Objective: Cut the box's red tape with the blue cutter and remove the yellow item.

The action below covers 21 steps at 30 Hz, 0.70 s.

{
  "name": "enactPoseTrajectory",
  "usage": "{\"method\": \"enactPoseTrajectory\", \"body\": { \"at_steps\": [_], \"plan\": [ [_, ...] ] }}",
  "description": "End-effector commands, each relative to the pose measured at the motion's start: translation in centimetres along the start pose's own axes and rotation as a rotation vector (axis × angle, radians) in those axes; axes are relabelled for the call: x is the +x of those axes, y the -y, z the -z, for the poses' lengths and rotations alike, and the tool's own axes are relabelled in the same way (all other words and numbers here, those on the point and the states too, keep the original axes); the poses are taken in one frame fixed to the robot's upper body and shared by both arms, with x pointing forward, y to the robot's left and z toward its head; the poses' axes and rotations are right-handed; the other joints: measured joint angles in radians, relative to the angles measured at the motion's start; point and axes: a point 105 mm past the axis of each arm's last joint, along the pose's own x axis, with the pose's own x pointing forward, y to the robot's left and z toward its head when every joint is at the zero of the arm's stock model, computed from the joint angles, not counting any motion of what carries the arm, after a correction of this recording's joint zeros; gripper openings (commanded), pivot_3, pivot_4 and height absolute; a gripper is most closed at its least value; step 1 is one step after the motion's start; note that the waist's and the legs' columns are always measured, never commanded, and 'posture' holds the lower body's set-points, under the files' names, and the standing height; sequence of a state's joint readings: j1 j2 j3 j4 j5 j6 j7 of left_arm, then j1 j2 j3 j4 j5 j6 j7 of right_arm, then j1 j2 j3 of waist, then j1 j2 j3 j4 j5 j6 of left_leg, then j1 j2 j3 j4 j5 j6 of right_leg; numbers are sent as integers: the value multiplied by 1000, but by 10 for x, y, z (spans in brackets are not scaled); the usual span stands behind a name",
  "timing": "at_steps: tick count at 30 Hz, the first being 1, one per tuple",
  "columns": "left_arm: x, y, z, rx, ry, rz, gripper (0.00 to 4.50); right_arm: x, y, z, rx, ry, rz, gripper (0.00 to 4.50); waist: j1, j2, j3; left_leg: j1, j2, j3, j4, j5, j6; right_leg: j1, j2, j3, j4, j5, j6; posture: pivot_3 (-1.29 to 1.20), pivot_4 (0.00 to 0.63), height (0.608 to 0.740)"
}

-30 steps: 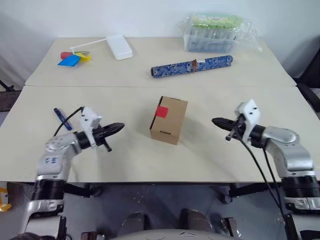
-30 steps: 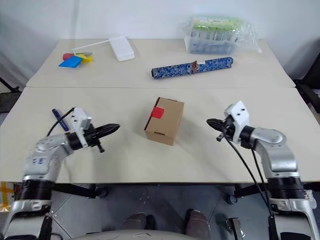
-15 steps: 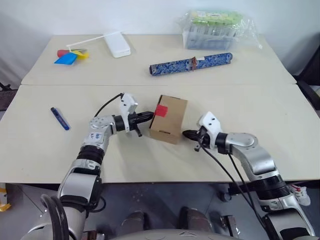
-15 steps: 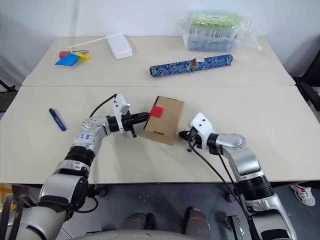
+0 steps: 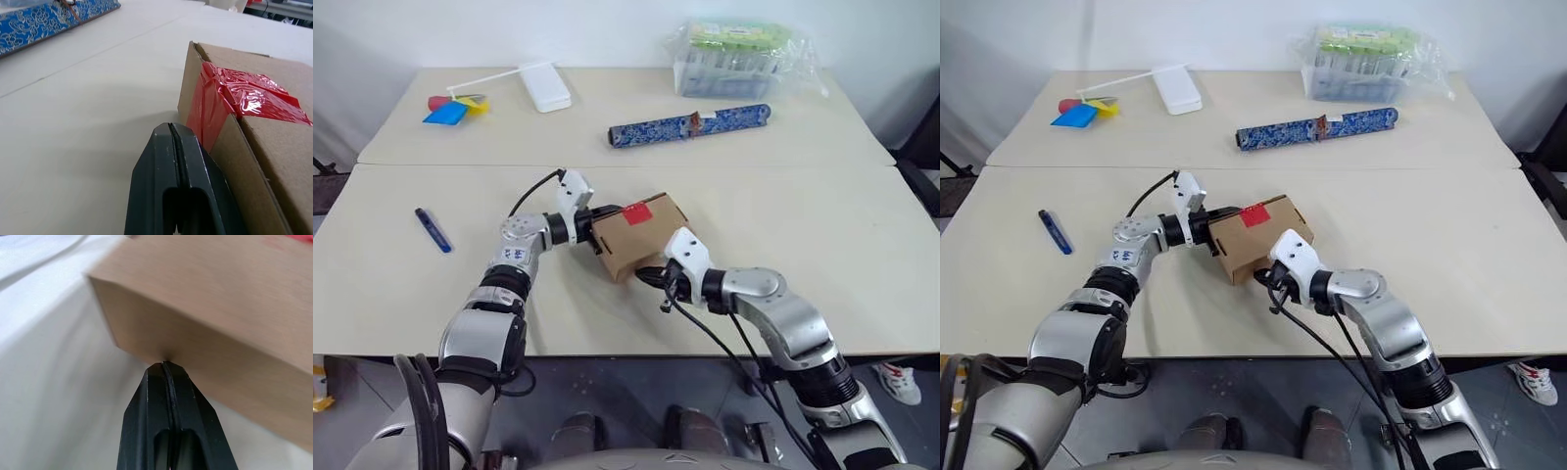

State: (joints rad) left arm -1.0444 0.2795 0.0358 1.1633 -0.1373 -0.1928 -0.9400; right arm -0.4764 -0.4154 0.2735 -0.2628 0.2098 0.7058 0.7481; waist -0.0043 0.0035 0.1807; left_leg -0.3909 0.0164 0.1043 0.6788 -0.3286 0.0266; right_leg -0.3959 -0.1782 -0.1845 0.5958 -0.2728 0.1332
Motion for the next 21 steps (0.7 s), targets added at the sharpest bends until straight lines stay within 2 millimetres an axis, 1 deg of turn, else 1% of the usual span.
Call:
{"method": "enactPoseTrajectory", "body": {
  "at_steps": [1, 3, 5, 7, 9, 10, 13, 15, 16, 19, 21],
  "plan": [
    [-19, -19, -7, 29, 2, -74, 15, -14, 3, -43, -163, 91, 12, 0, -1, -1, 0, 0, 0, 0, 0, 0, 0, 0, 0, 0, 0, 0, 0, 0, 150, 740],
    [-40, -34, -10, 55, -7, -131, 15, -21, 5, -59, -193, 113, 21, 0, -5, -2, 1, 0, 0, 0, 1, 0, 0, 0, 0, 0, 1, 0, 0, 0, 150, 740],
    [-54, -43, -14, 71, -13, -164, 15, -26, 6, -67, -212, 119, 17, 0, -11, -3, 2, 0, 1, 0, 1, 0, 0, -1, 0, 0, 2, 0, 0, 0, 150, 740],
    [-67, -49, -17, 82, -9, -189, 15, -32, 7, -72, -227, 118, 17, 0, -16, -3, 1, 0, 1, -1, 1, 0, 0, -1, 0, 0, 4, 0, 0, 0, 150, 740],
    [-83, -53, -16, 92, -33, -196, 15, -39, 11, -77, -248, 117, 24, 0, -15, -3, 2, 0, 0, -2, 1, 0, 0, -1, 0, 0, 4, 0, 0, 0, 150, 740],
    [-94, -54, -13, 86, -51, -188, 15, -43, 18, -81, -264, 117, 43, 0, -15, -3, 2, 0, 0, -2, 1, 0, 0, -1, 0, 0, 4, 0, 0, 0, 150, 740],
    [-119, -43, -6, 52, -105, -128, 15, -54, 44, -87, -294, 110, 125, 0, -24, -3, 2, 0, 0, -2, 2, 0, 0, -1, -1, 1, 5, 0, 0, 0, 150, 740],
    [-130, -34, -1, 0, -143, -107, 15, -58, 63, -85, -302, 96, 175, 0, -25, -3, 2, 0, 0, -2, 1, 0, 0, -1, -1, 1, 6, 0, 0, 0, 150, 740],
    [-134, -27, 3, -52, -165, -109, 15, -59, 76, -82, -302, 88, 204, 0, -26, -4, 2, 1, 0, -2, 2, 0, 0, -1, -1, 1, 7, 0, 0, 0, 150, 740],
    [-138, -5, 4, -163, -186, -101, 15, -59, 105, -74, -272, 86, 274, 0, -23, -4, 2, 1, 0, -2, 2, 0, 0, -1, -1, 2, 7, 0, 0, 0, 150, 740],
    [-134, 13, 4, -227, -188, -91, 15, -54, 124, -61, -257, 58, 313, 0, -22, -4, 3, 1, 0, -4, 3, 0, 0, -1, -2, 3, 8, 0, 0, 0, 150, 740]
  ]
}}
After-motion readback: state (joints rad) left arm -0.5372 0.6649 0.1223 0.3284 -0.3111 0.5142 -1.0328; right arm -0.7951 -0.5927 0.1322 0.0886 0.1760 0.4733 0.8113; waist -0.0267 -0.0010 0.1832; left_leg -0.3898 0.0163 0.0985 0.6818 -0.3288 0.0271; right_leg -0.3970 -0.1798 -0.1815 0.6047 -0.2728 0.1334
